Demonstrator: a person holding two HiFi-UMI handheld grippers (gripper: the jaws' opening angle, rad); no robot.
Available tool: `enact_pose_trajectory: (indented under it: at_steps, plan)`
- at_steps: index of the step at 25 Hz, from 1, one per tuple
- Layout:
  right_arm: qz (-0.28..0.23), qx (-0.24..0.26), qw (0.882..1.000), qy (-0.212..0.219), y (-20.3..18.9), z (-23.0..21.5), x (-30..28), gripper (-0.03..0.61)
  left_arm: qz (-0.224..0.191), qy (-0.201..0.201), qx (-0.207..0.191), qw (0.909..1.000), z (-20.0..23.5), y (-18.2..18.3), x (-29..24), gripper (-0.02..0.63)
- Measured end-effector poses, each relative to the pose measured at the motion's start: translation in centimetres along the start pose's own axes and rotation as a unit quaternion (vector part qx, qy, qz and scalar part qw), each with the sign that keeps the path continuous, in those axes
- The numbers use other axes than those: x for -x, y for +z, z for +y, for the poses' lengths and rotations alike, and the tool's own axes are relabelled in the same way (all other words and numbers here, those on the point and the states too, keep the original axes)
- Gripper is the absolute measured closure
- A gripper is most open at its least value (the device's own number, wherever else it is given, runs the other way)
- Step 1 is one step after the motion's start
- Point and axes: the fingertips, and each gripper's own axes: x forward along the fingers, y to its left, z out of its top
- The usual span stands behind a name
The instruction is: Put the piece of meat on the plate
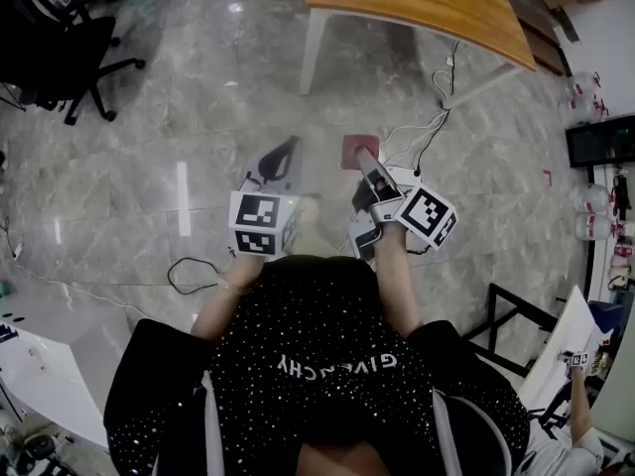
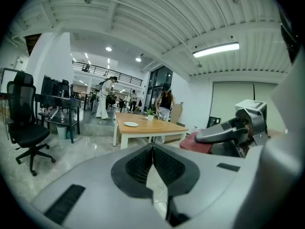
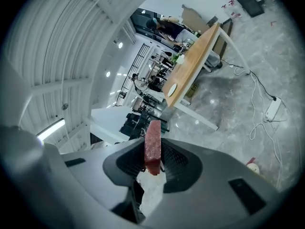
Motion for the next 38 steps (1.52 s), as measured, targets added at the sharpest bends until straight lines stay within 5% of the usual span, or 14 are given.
enact_pose_trajectory:
  at_steps: [14,38]
  plan:
    - [0.015,0.004,1.000,0.010,9.6,-3.0,-6.9,0.480,-0.009,0.013,-0.002,0.9999,0.9,3.2,-11.7,0.603]
    - [0.031,0.009,0.999,0.022,12.2,-3.8,-9.0,0.480,-0.007,0.037,0.002,0.9993,1.7,3.9,-14.3,0.603]
